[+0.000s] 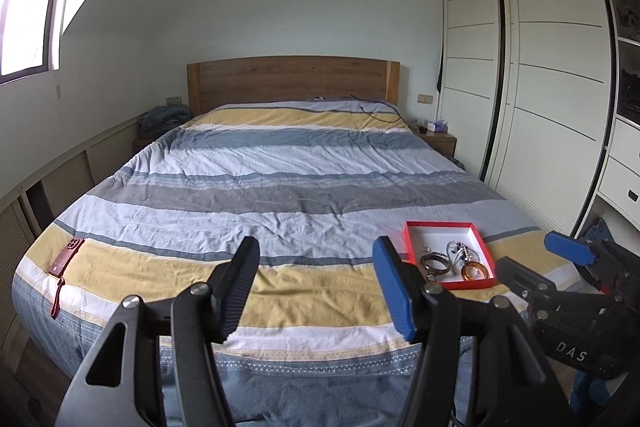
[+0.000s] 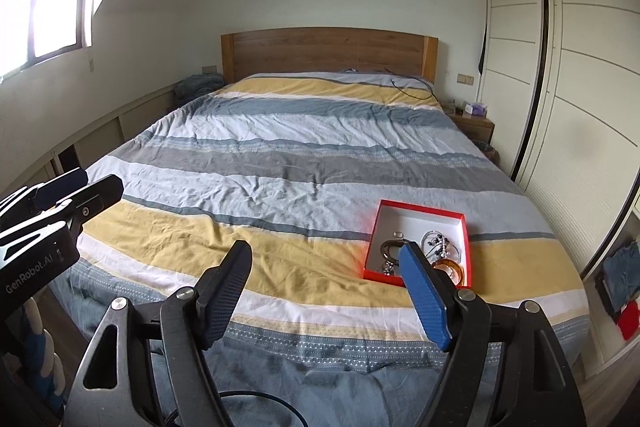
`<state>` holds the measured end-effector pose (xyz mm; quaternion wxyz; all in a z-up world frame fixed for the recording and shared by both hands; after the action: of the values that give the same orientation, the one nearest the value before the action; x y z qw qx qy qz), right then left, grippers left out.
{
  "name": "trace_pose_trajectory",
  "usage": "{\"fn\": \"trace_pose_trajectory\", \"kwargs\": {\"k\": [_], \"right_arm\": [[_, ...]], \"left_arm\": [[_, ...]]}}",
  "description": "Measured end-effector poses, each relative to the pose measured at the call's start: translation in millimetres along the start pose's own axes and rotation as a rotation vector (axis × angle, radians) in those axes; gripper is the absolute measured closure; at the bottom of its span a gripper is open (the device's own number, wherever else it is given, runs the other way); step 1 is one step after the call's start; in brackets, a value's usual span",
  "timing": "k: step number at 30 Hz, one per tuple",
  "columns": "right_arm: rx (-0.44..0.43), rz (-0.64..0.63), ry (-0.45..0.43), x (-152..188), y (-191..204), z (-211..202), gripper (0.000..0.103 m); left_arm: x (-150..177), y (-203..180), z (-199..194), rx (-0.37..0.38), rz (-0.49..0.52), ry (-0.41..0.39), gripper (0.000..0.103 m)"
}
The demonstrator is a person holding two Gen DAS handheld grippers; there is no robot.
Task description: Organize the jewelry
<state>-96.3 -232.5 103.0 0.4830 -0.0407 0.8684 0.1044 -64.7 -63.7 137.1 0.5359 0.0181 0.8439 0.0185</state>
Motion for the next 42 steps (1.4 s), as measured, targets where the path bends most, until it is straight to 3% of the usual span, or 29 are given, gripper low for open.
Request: {"fn": "trace_pose_trajectory", "kwargs": {"k": [13, 23, 42], "right_arm": [[-0.001, -0.020, -0.047, 0, 14, -22, 0.023], [0.007, -0.026, -0.057, 4, 16, -31, 0.023], [-0.003, -0.060, -0.034, 14, 23, -20, 0.023]], "left_arm": [[-3, 18, -25, -0.050, -0.026, -0.049, 0.042], [3, 23, -35, -0.047, -0.043, -0.052, 0.042], [7, 20, -24, -0.094, -0.024, -0.023, 0.042]]}}
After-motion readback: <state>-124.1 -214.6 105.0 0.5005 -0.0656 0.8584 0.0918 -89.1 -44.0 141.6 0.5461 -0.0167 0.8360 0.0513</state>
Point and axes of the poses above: each gripper's, at about its wrist camera, not at the fingertips, and z roughly the way its jaws point, y to its left, x to its underside, the point moved 7 cm from there along z, roughly the way its jaws point, and after that the axes turned 10 degrees about -x, right-handed, at the moved point
